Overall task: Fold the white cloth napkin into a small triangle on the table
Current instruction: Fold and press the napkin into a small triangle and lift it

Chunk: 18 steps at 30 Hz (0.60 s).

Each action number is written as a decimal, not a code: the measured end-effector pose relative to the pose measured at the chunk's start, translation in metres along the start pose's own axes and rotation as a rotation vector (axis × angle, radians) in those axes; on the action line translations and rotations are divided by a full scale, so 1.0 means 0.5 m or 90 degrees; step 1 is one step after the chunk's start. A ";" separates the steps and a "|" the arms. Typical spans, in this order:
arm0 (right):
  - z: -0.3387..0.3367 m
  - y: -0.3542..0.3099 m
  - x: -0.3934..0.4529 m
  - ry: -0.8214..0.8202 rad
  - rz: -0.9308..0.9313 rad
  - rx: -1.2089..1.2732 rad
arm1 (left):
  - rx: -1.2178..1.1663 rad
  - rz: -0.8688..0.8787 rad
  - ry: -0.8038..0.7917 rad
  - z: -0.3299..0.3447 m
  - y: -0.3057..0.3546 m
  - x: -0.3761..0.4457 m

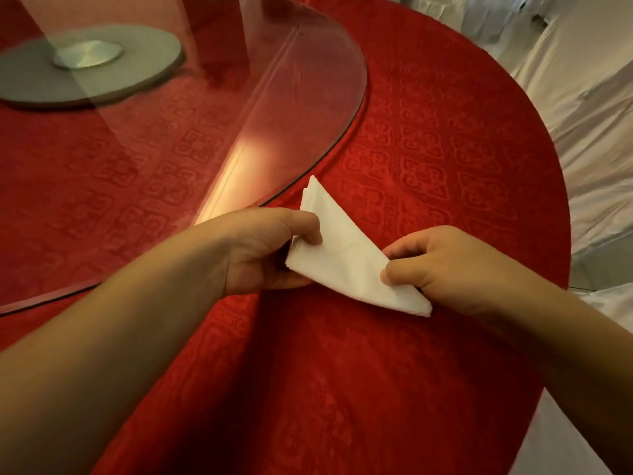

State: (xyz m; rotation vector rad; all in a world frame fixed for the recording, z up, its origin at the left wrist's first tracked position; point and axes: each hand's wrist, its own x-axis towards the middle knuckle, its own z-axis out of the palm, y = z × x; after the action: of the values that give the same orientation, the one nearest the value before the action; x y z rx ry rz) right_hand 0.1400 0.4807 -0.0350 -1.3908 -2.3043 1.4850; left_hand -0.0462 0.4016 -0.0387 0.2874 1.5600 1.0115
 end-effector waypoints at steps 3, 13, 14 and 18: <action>0.000 0.000 -0.009 0.084 -0.039 -0.007 | -0.051 0.009 -0.013 -0.002 -0.013 -0.009; 0.107 -0.031 -0.082 0.132 0.085 0.492 | -0.270 0.174 -0.079 0.001 -0.073 -0.090; 0.113 -0.039 -0.076 0.079 0.123 0.532 | -0.287 0.195 -0.087 -0.002 -0.076 -0.102; 0.118 -0.061 -0.048 0.057 0.053 0.663 | -0.322 0.222 -0.081 -0.024 -0.100 -0.143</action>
State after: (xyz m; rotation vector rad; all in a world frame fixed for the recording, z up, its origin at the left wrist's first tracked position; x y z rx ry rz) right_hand 0.1056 0.4192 -0.0341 -1.1466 -1.0501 2.0852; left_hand -0.0201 0.3182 -0.0273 0.2667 1.1116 1.5875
